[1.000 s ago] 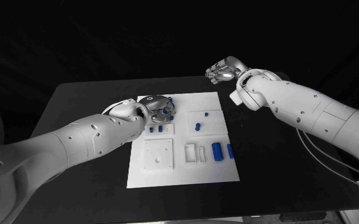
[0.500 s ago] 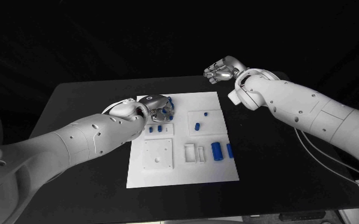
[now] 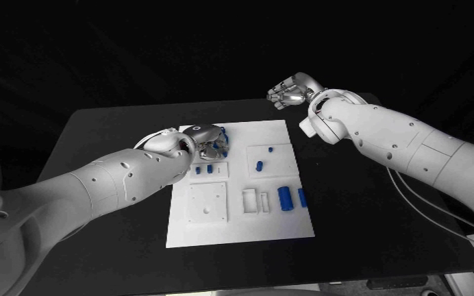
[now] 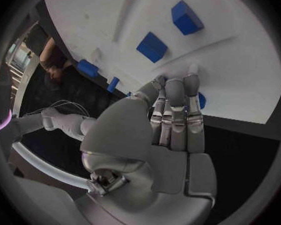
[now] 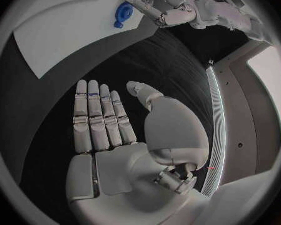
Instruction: Assemble the parts on the task board
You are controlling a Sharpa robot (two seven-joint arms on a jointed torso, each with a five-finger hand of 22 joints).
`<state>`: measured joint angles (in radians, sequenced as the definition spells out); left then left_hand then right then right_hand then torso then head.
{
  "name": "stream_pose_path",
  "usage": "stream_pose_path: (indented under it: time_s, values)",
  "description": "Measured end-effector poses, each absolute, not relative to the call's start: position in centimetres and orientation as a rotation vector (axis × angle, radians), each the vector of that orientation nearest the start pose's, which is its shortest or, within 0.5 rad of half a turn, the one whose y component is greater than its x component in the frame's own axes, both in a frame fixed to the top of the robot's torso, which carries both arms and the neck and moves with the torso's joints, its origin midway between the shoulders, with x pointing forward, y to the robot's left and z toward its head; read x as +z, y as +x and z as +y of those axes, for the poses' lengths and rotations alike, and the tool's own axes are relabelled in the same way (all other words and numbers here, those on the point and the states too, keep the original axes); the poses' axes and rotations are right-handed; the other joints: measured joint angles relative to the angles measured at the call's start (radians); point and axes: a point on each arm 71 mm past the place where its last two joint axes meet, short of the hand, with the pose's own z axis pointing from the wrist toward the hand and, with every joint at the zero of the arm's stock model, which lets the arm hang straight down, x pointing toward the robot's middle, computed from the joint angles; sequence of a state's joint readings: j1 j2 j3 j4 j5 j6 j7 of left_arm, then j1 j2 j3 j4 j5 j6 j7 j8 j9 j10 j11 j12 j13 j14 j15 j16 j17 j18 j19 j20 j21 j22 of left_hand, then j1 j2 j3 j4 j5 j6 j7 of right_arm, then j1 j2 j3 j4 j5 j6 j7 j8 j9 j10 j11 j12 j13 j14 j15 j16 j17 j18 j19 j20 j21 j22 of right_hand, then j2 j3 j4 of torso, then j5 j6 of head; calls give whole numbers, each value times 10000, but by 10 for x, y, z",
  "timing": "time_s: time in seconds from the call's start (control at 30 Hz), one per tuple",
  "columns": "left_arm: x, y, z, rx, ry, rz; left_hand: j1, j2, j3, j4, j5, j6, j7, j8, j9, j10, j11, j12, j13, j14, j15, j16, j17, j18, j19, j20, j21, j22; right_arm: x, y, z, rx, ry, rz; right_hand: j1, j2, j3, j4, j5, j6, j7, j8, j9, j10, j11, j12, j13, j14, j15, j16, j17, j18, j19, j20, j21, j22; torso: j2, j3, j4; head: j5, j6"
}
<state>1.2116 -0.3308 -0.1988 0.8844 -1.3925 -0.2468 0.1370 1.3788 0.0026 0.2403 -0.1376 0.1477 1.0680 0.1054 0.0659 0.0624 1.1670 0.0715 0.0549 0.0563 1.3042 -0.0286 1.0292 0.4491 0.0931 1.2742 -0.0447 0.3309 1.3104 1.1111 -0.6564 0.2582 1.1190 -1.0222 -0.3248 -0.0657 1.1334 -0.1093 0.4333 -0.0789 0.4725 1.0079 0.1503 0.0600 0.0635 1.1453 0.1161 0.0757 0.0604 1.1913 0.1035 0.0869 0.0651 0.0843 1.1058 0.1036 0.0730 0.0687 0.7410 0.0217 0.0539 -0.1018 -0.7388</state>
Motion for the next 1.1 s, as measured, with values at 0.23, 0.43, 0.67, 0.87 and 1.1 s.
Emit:
stream_pose_path:
  time_s: [0.23,0.43,0.67,0.87,1.1]
  values:
    - [-253,555,102,-6800,3705,17726,-14,-93,22,22,0,-18,18,0,0,0,0,-1,4,0,0,0,-14,-3,-40,-39,77,0,-166,571,-247,7748,5520,15485,0,0,0,0,0,0,0,0,0,0,0,0,0,0,0,0,0,0,0,0,0,0,-1,2,6,-17,-22]
    - [-253,555,101,-6789,3689,17791,25,-131,46,46,0,-58,13,0,0,0,0,-1,9,0,0,41,-19,-2,-78,-1,130,1,-166,571,-247,7762,5516,15488,0,0,0,0,0,0,0,0,0,0,0,0,0,0,0,0,0,0,0,0,0,0,-1,3,0,-22,-32]
    - [-253,555,101,-6793,3681,17854,125,-36,219,0,64,303,69,-1,-2,379,-57,-29,23,0,1,79,-29,-9,-82,-5,271,19,-166,571,-247,7759,5517,15486,0,0,0,0,0,0,0,0,0,0,0,0,0,0,0,0,0,0,0,0,0,0,-1,3,-1,-57,-47]
    - [-253,555,101,-6810,3704,17898,213,52,348,-128,67,740,12,-25,0,809,-161,-28,34,132,-57,157,-28,2,-131,-54,506,14,-166,571,-247,7760,5517,15487,0,0,0,0,0,0,0,0,0,0,0,0,0,0,0,0,0,0,0,0,0,0,-4,-1,11,-75,-72]
    - [-254,553,100,-6873,3740,17893,142,121,496,-331,214,905,-16,-33,8,982,-198,-30,18,323,-106,272,16,81,-203,-126,942,-33,-166,571,-246,7768,5515,15489,0,0,0,0,0,0,0,0,0,0,0,0,0,0,0,0,0,0,0,0,0,0,-10,-8,12,-60,-76]
